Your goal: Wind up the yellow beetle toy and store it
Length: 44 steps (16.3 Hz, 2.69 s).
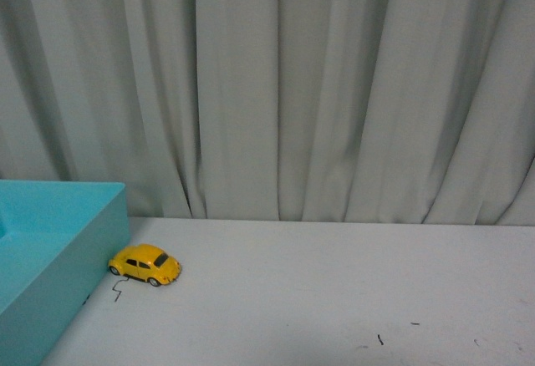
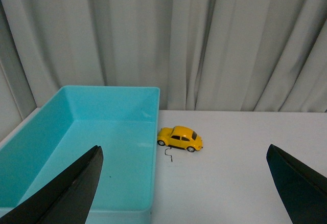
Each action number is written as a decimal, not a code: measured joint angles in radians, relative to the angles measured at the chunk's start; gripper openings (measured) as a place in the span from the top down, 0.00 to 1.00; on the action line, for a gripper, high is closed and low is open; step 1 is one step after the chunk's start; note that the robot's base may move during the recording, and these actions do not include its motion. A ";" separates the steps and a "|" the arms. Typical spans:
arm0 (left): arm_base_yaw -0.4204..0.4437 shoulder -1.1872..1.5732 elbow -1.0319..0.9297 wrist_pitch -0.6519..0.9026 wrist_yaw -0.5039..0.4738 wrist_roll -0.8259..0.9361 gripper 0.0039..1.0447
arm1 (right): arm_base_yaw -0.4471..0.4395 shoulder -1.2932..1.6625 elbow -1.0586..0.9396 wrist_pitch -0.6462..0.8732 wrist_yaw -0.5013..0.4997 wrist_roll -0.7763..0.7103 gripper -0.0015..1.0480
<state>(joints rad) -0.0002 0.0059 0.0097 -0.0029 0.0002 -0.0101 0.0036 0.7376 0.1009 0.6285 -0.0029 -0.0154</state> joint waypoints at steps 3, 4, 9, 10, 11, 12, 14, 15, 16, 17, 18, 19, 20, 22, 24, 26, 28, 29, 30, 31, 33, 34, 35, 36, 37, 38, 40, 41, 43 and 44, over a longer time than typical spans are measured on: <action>0.000 0.000 0.000 0.000 0.000 0.000 0.06 | 0.000 -0.095 -0.034 -0.062 0.000 0.000 0.98; 0.000 0.000 0.000 0.000 0.000 0.000 0.06 | 0.000 -0.127 -0.043 -0.084 0.000 0.000 0.98; 0.000 0.000 0.000 0.000 0.000 0.000 0.06 | 0.000 -0.224 -0.090 -0.135 0.000 0.001 0.98; 0.000 0.000 0.000 0.000 0.000 0.000 0.06 | 0.000 -0.254 -0.090 -0.152 0.000 0.001 0.98; 0.000 0.000 0.000 0.000 0.000 0.000 0.06 | 0.000 -0.290 -0.090 -0.179 0.001 0.001 0.98; 0.000 0.000 0.000 0.000 0.000 0.000 0.06 | 0.000 -0.329 -0.090 -0.219 0.000 0.001 0.98; 0.000 0.000 0.000 0.000 0.000 0.000 0.06 | 0.000 -0.382 -0.090 -0.273 0.001 0.001 0.98; 0.000 0.000 0.000 0.000 0.000 0.000 0.06 | 0.000 -0.414 -0.090 -0.303 0.001 0.001 0.98; 0.000 0.000 0.000 0.000 0.000 0.000 0.06 | 0.000 -0.431 -0.090 -0.317 0.001 0.001 0.98; 0.000 0.000 0.000 0.000 0.000 0.000 0.06 | 0.000 -0.456 -0.090 -0.348 0.000 0.001 0.98; 0.000 0.000 0.000 0.000 0.000 0.000 0.06 | 0.000 -0.478 -0.090 -0.370 0.000 0.001 0.98; 0.000 0.000 0.000 0.000 0.000 0.000 0.06 | 0.000 -0.492 -0.090 -0.381 0.001 0.001 0.98; 0.000 0.000 0.000 0.000 0.000 0.000 0.06 | 0.000 -0.511 -0.090 -0.398 0.000 0.001 0.98; 0.000 0.000 0.000 0.000 0.000 0.000 0.06 | 0.000 -0.542 -0.090 -0.434 0.000 0.001 0.98; 0.000 0.000 0.000 0.000 0.000 0.000 0.06 | 0.000 -0.584 -0.090 -0.486 0.001 0.001 0.98; 0.000 0.000 0.000 0.000 0.000 0.000 0.06 | -0.004 -0.731 -0.090 -0.625 0.001 0.000 0.98; 0.000 0.000 0.000 0.000 0.000 0.000 0.06 | -0.004 -0.734 -0.090 -0.642 0.003 0.001 0.98; 0.000 0.000 0.000 0.000 0.000 0.000 0.06 | -0.004 -0.733 -0.090 -0.632 0.003 0.001 0.98; 0.000 0.000 0.000 0.000 0.000 0.000 0.06 | -0.004 -0.734 -0.090 -0.632 0.003 0.001 0.92; 0.000 0.000 0.000 0.000 -0.001 0.000 0.06 | -0.004 -0.734 -0.090 -0.632 0.003 0.001 0.84; 0.000 0.000 0.000 0.000 0.000 0.000 0.06 | -0.004 -0.734 -0.090 -0.632 0.003 0.001 0.53; 0.000 0.000 0.000 0.000 0.000 0.000 0.06 | -0.004 -0.734 -0.090 -0.632 0.003 0.001 0.44; 0.000 0.000 0.000 0.000 0.000 0.000 0.06 | -0.004 -0.734 -0.090 -0.632 0.003 0.001 0.41; 0.000 0.000 0.000 0.000 0.000 0.000 0.06 | -0.004 -0.734 -0.090 -0.632 0.003 0.001 0.36; 0.000 0.000 0.000 0.000 0.000 0.000 0.06 | -0.004 -0.734 -0.090 -0.632 0.003 0.001 0.29; 0.000 0.000 0.000 0.000 0.000 0.000 0.06 | -0.004 -0.734 -0.090 -0.632 0.003 0.001 0.17; -0.062 0.079 0.069 -0.193 -0.137 -0.088 0.06 | -0.004 -0.734 -0.090 -0.632 0.004 0.001 0.06; -0.117 0.242 0.169 -0.322 -0.259 -0.219 0.06 | -0.004 -0.734 -0.090 -0.631 0.002 0.001 0.07; -0.058 0.359 0.260 -0.218 -0.271 -0.315 0.06 | -0.004 -0.734 -0.090 -0.632 0.003 0.001 0.06; -0.030 0.427 0.299 -0.140 -0.246 -0.303 0.06 | -0.004 -0.734 -0.090 -0.632 0.003 0.001 0.06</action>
<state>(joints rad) -0.0299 0.4332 0.3084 -0.1425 -0.2462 -0.3126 -0.0002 0.0036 0.0109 -0.0036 0.0002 -0.0143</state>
